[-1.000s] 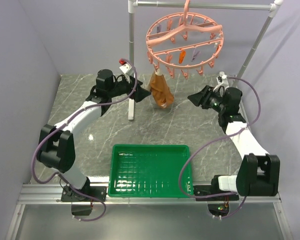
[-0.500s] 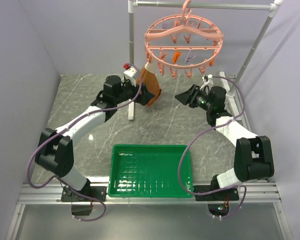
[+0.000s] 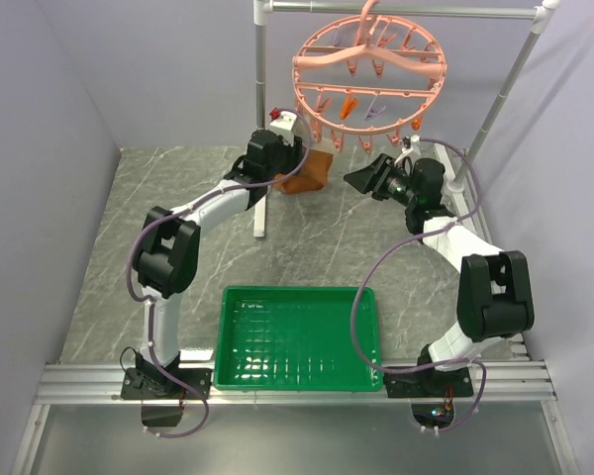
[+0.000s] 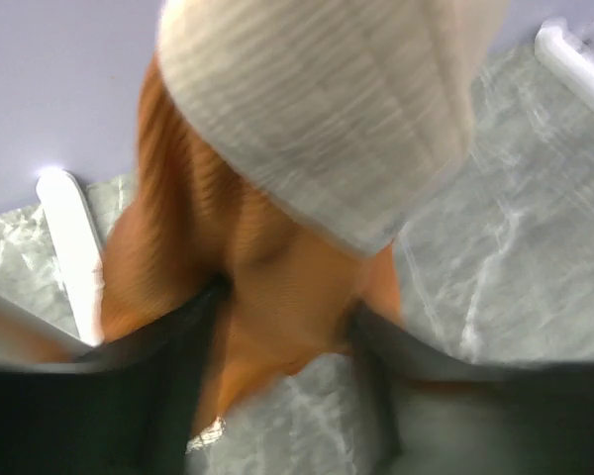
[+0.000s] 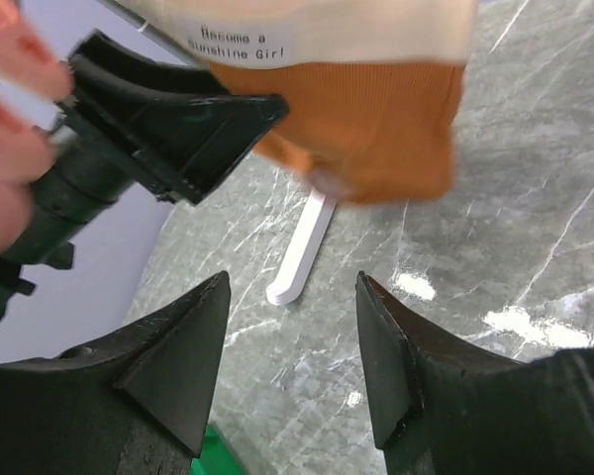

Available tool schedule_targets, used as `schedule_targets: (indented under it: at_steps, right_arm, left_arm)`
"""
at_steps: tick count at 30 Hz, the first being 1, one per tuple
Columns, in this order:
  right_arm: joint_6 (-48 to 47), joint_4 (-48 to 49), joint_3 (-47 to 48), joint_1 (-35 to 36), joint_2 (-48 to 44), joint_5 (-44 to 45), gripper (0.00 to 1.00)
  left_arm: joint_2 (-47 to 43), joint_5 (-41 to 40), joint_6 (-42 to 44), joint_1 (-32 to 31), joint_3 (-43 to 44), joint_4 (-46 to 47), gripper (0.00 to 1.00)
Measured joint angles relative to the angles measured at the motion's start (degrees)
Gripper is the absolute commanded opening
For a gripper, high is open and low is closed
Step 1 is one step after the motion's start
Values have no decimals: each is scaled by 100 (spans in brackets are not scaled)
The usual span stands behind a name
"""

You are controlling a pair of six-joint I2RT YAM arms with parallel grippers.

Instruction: Clip the underwear to the hanger

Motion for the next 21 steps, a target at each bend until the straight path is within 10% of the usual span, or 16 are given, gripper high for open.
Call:
schedule_targets:
  at_steps: [4,21]
  right_arm:
    - [61,81,72,-68,186,-79,61]
    - [973,745,984,-568,1541,-1220,96]
  left_arm:
    - [94,31,74,15,31,-90,2]
    - [-393,2962,-302,837,-295,-20,0]
